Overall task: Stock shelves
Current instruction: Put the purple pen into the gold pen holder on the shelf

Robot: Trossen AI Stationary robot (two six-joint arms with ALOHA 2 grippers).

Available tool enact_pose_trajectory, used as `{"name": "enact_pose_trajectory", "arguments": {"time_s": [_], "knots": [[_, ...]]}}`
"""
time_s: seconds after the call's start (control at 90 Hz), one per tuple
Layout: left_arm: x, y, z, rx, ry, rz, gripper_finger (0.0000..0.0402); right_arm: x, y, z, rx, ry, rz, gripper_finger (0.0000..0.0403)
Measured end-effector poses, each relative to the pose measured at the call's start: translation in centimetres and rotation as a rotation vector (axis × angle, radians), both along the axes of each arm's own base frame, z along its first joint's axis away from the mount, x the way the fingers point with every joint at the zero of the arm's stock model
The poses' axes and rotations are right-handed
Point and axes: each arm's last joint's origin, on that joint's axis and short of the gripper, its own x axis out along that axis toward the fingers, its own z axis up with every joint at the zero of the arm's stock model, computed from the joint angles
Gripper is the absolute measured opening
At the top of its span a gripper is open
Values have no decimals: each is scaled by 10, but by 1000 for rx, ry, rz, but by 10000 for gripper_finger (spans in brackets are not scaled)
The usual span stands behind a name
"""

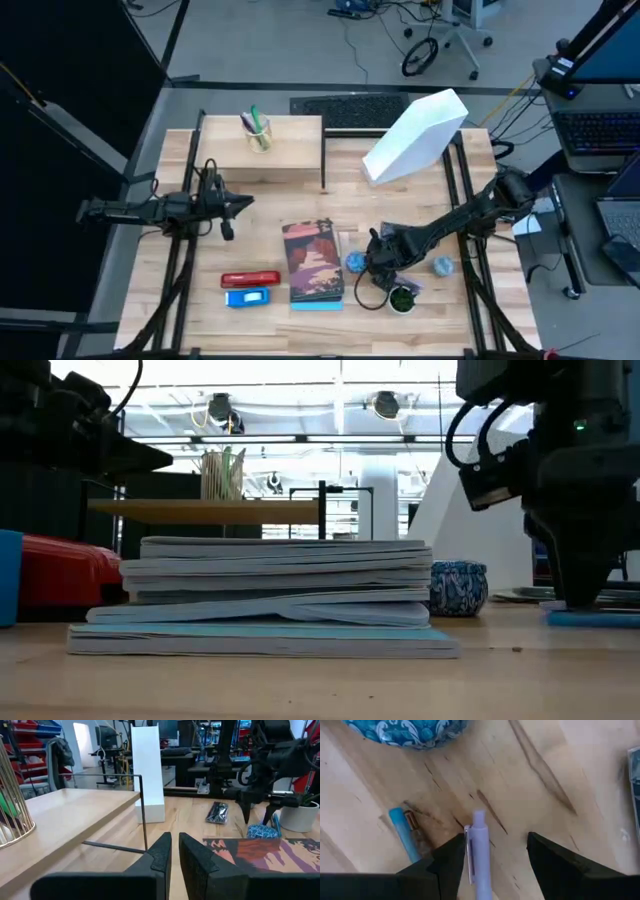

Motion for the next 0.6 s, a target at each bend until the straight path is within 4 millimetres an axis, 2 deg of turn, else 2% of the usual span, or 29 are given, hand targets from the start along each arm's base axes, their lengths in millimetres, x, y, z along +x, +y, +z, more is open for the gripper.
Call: {"name": "enact_pose_trajectory", "arguments": {"time_s": [0.111, 0.211, 0.511, 0.6], "knots": [[0, 0, 0, 0, 0, 0, 22, -2, 0, 0, -7, 14, 7, 194], [0, 0, 0, 0, 0, 0, 22, -3, 1, 0, -13, 19, 41, 174], [0, 0, 0, 1, 0, 0, 22, 0, 4, -14, -22, 60, 63, 50], [0, 0, 0, 1, 1, 0, 22, 1, 5, -16, -15, 61, 70, 27]]}}
